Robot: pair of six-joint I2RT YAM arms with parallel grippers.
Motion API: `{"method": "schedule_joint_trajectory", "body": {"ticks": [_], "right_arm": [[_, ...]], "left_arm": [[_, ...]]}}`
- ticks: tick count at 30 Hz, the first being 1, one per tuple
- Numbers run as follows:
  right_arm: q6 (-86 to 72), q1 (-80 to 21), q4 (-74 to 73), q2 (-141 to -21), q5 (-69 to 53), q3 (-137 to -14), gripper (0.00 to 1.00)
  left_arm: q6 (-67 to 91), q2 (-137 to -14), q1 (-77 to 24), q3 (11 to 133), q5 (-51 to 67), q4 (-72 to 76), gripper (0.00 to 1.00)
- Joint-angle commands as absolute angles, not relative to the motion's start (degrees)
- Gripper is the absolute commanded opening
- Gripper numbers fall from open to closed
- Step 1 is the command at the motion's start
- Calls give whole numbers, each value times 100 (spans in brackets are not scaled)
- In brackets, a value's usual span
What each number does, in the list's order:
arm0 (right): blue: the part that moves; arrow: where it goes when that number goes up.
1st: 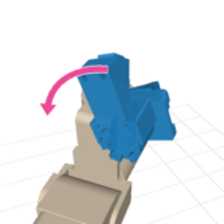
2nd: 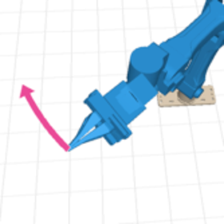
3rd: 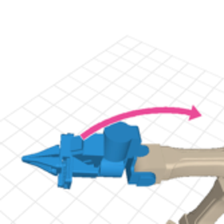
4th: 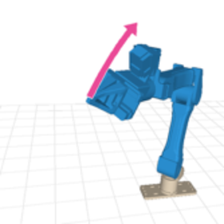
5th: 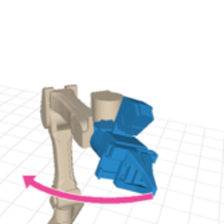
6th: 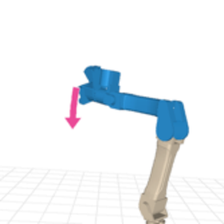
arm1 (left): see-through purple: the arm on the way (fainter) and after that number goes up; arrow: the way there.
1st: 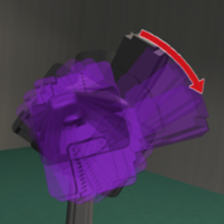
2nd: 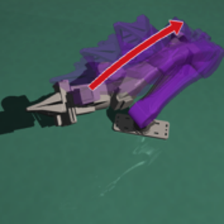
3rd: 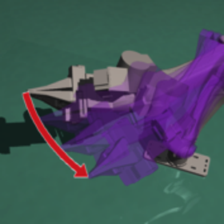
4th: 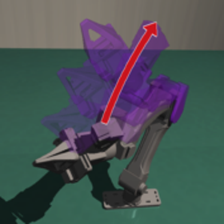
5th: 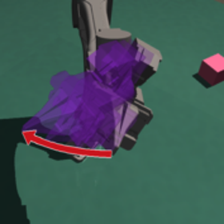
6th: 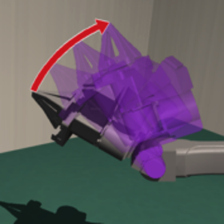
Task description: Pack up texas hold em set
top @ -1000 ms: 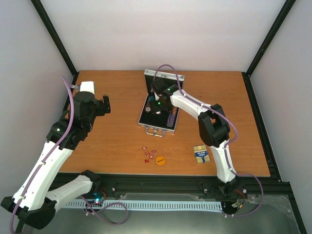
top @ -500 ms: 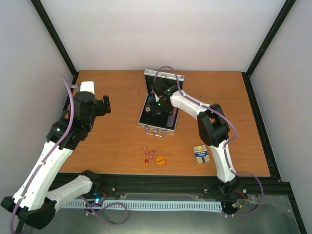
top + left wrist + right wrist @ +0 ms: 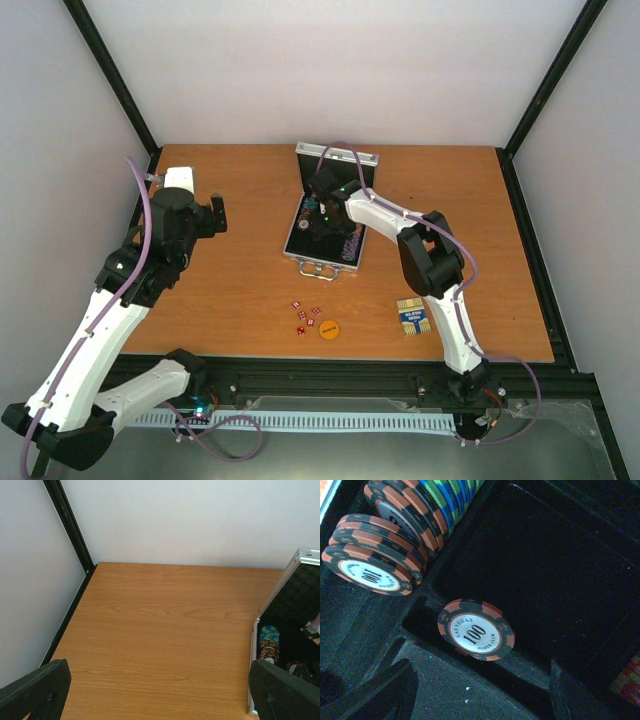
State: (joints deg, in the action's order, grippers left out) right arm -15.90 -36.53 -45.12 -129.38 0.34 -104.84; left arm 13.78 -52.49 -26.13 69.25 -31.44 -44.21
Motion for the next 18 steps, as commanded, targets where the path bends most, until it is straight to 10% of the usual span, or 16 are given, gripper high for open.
{"method": "schedule_joint_trajectory", "body": {"ticks": [1, 18], "right_arm": [[-1731, -3630, -4415, -13065, 202, -10506, 74], [-2133, -3865, -4562, -13478, 566, -10910, 75]], "left_arm": [[1459, -5230, -2593, 7102, -3124, -4386, 100], [1427, -5159, -2593, 7066, -3132, -4404, 100]]}}
